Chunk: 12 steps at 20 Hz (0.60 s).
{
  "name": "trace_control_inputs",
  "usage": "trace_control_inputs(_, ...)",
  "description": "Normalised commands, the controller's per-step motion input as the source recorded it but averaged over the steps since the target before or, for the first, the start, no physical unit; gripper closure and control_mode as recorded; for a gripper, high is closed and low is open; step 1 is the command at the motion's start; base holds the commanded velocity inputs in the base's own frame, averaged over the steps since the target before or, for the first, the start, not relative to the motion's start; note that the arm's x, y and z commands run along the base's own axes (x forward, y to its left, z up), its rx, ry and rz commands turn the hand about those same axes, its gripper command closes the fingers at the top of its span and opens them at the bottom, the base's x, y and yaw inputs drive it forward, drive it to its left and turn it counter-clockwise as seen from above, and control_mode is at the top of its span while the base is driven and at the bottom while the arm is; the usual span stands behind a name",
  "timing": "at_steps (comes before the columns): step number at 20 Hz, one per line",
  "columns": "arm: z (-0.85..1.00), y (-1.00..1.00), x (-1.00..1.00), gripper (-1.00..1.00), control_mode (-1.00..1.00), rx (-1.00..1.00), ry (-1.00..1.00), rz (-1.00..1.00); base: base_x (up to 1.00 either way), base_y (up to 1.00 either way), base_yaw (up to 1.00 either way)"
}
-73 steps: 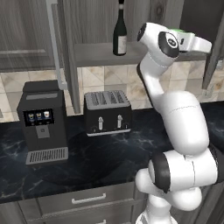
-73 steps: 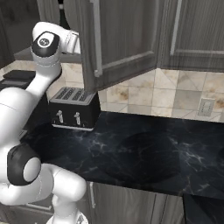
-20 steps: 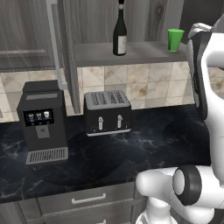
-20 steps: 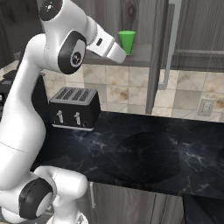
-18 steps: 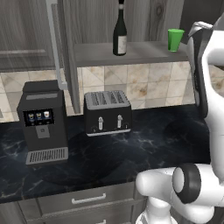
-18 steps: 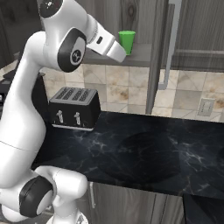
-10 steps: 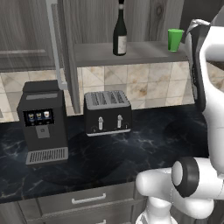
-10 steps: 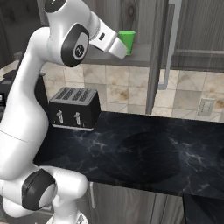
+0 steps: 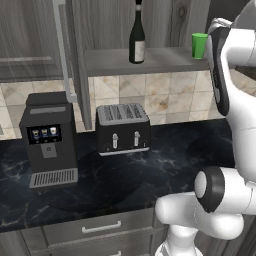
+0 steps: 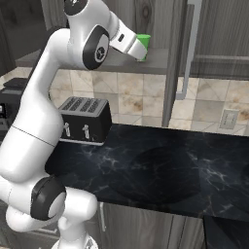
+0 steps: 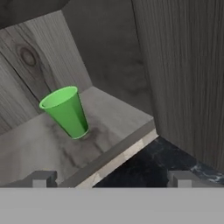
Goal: Open the cabinet directly in front. Then move the wine and the cup to the dining counter with the candle on it.
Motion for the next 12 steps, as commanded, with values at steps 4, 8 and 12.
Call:
trace_control_inputs(4,-0.15,-0.03,0.07,-1.0,-1.0,-0.04,-0.06,0.0,0.0,0.0,0.0)
trace_control_inputs(8,-0.09,-0.06,0.01,-1.0,-1.0,0.0,-0.04,0.01,0.0,0.0,0.0)
trace_control_inputs(12,0.01,-0.14,0.0,-1.0,-1.0,0.02,-0.05,0.02,0.0,0.0,0.0)
